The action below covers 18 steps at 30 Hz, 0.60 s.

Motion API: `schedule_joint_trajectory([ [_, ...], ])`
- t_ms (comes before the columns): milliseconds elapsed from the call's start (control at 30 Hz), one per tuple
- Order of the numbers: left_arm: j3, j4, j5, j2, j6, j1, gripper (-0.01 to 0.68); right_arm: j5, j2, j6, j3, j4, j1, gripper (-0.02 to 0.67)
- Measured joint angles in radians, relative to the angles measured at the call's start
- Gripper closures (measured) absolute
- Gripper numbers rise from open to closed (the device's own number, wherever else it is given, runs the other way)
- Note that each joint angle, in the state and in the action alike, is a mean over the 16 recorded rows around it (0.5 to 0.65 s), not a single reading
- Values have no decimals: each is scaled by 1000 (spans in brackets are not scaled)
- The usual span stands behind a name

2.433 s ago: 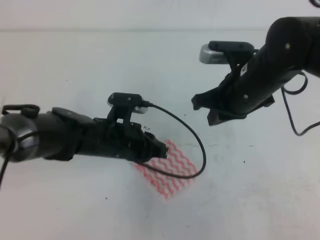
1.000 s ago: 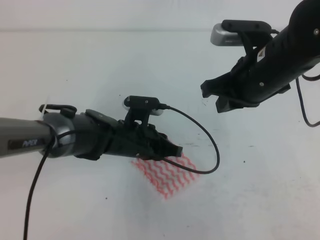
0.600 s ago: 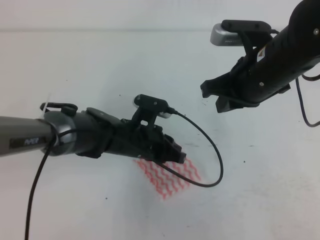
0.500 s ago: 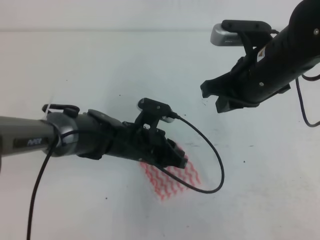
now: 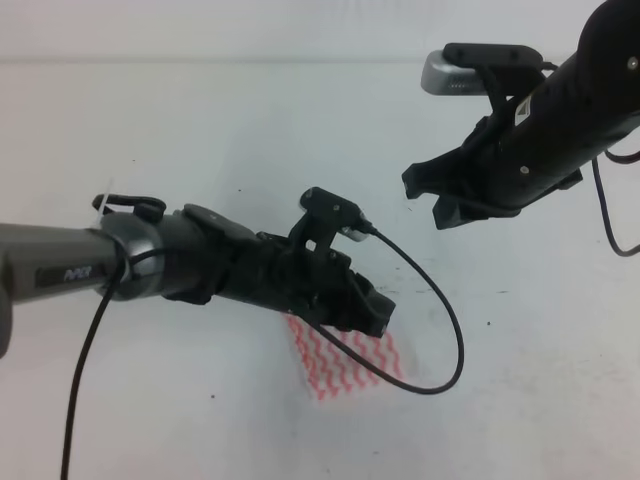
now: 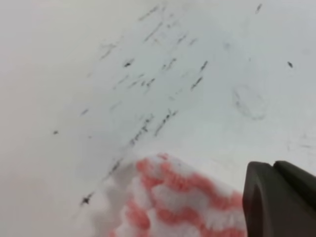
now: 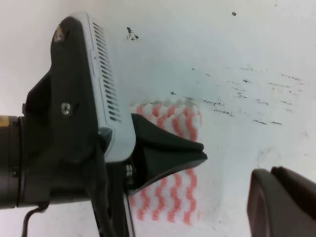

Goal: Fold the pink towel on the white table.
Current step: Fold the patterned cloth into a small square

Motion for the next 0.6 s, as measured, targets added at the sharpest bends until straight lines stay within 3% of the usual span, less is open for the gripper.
schedule_joint_trajectory([
  [600,-12,92,-69,0,-191,0,677,-1,-1,-5,0,0,0,667],
])
